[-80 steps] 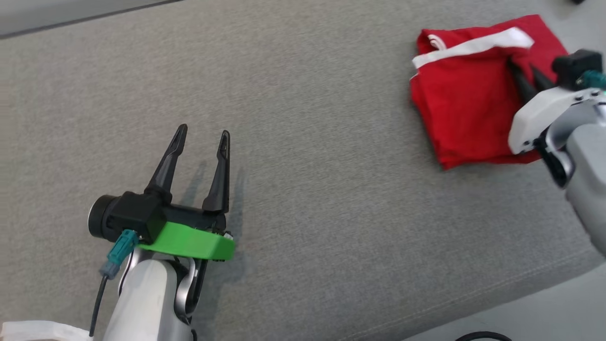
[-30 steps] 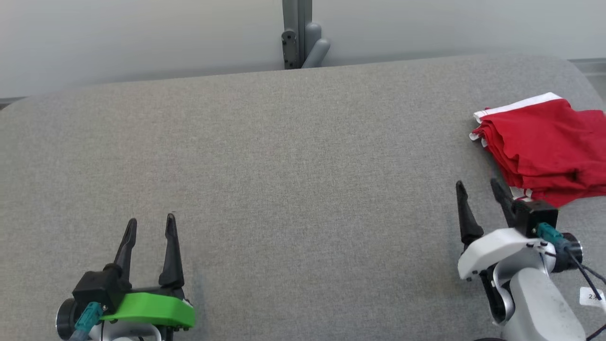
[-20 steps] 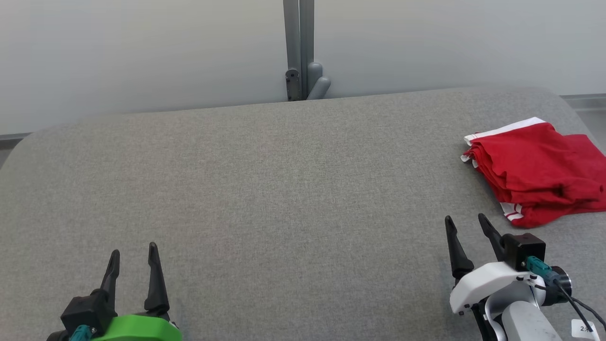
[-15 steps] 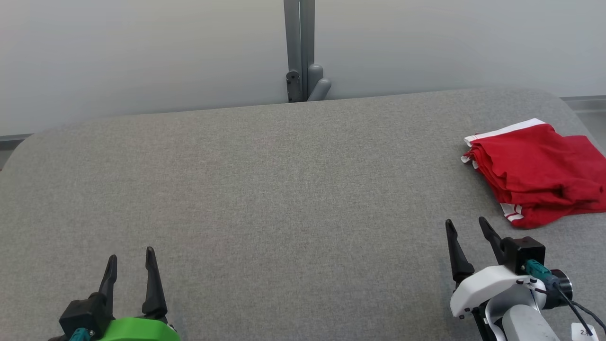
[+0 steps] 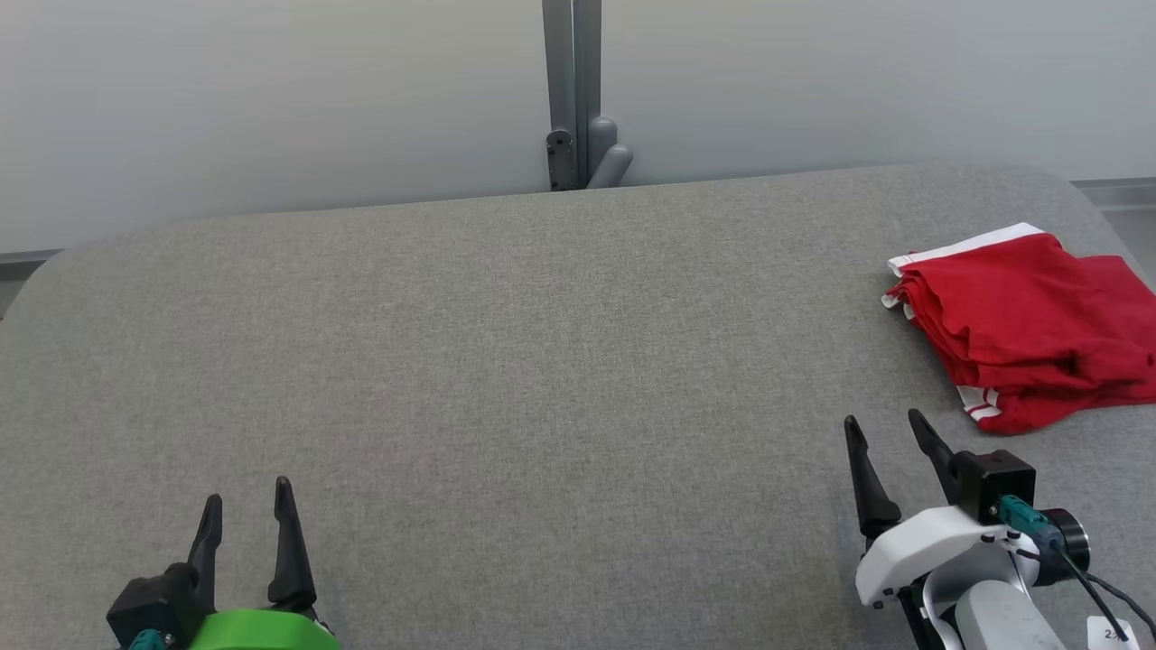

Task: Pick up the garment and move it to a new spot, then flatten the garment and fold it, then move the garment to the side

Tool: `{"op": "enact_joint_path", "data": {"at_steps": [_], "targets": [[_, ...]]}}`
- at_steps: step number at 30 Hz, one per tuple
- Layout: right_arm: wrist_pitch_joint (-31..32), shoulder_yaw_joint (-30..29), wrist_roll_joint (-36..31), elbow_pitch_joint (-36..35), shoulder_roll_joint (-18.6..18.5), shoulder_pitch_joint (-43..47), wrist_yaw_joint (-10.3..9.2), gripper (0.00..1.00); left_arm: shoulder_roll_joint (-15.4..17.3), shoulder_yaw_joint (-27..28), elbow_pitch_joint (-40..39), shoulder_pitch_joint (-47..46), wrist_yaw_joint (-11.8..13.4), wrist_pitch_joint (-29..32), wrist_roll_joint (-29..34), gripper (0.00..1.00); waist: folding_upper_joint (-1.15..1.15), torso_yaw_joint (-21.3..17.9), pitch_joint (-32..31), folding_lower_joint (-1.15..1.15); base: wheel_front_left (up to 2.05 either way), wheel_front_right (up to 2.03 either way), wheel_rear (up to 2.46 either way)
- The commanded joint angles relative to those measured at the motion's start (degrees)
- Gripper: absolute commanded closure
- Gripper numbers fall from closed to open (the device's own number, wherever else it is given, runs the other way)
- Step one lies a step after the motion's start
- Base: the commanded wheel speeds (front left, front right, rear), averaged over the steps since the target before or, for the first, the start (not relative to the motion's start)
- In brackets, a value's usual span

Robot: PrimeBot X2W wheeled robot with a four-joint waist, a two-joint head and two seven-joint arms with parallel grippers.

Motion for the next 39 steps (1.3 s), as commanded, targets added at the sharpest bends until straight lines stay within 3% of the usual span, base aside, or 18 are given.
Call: {"op": "enact_joint_path", "data": {"at_steps": [1,18,20,32,33,39], "targets": [[-0.15,-0.01,-0.19,0.23,-0.10,0.98,-0.08,0.00,0.22,0.26,0.38,-0.02,-0.29,0.06,-0.46,0.00,0.00,-0.05,-0.03,0.00,0.00,0.00,0.00],[-0.15,0.03,0.05,0.23,-0.09,0.77,-0.08,0.00,0.22,-0.18,1.53,0.30,-0.95,0.06,-1.77,0.00,0.00,-1.19,0.27,0.00,0.00,0.00,0.00],[-0.15,0.32,0.08,0.51,-0.04,0.50,-0.06,0.00,0.23,-0.11,1.41,0.18,-0.92,0.05,-1.69,0.00,0.00,-4.17,0.47,0.00,0.00,0.00,0.00],[-0.15,0.36,-0.21,-0.90,-0.14,0.60,-0.08,0.00,0.24,-0.36,2.05,-0.01,-1.64,0.06,-2.32,0.00,0.00,-4.50,0.84,0.00,0.00,0.00,0.00],[0.00,0.37,0.13,-0.69,0.05,0.50,0.00,1.00,-0.02,-0.54,1.92,0.01,-1.51,0.01,-2.17,1.00,0.00,-4.51,0.84,0.00,0.00,0.00,0.00],[1.40,-0.34,3.17,1.31,0.42,1.58,0.01,1.00,-0.40,-0.42,4.22,0.08,-1.64,1.02,-4.83,1.00,0.00,-4.45,0.85,0.00,0.00,0.00,0.00]]}}
